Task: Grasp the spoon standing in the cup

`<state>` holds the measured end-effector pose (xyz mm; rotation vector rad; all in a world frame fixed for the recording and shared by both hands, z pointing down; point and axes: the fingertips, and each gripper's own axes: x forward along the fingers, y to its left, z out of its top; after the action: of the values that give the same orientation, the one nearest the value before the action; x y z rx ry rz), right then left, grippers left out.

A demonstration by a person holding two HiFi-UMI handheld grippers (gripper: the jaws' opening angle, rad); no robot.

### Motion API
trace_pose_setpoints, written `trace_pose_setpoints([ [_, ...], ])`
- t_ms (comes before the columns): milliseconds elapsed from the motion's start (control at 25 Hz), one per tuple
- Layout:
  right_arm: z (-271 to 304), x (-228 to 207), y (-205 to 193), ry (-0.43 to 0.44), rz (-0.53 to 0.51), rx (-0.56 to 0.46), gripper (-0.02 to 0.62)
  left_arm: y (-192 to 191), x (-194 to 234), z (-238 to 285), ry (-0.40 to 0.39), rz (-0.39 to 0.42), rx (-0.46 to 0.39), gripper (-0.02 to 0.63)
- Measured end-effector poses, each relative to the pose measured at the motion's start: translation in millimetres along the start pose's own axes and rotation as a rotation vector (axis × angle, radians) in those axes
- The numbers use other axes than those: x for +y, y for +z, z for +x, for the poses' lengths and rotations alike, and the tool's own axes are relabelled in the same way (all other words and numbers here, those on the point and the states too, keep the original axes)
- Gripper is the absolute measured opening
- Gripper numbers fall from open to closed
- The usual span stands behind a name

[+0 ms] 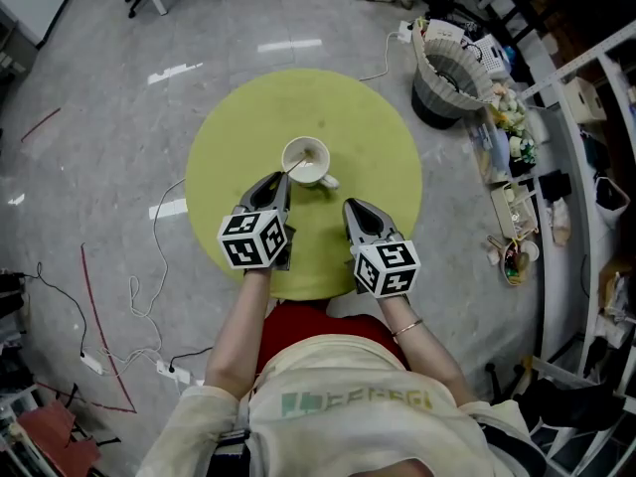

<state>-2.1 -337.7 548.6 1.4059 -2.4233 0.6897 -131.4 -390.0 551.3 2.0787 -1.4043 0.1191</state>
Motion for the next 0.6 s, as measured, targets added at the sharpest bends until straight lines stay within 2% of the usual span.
trace_pose_setpoints([
  [600, -10, 4, 1, -0.012, -0.013, -0.011, 0.038, 3, -4, -9, -0.007, 0.002, -0.023, 0.029],
])
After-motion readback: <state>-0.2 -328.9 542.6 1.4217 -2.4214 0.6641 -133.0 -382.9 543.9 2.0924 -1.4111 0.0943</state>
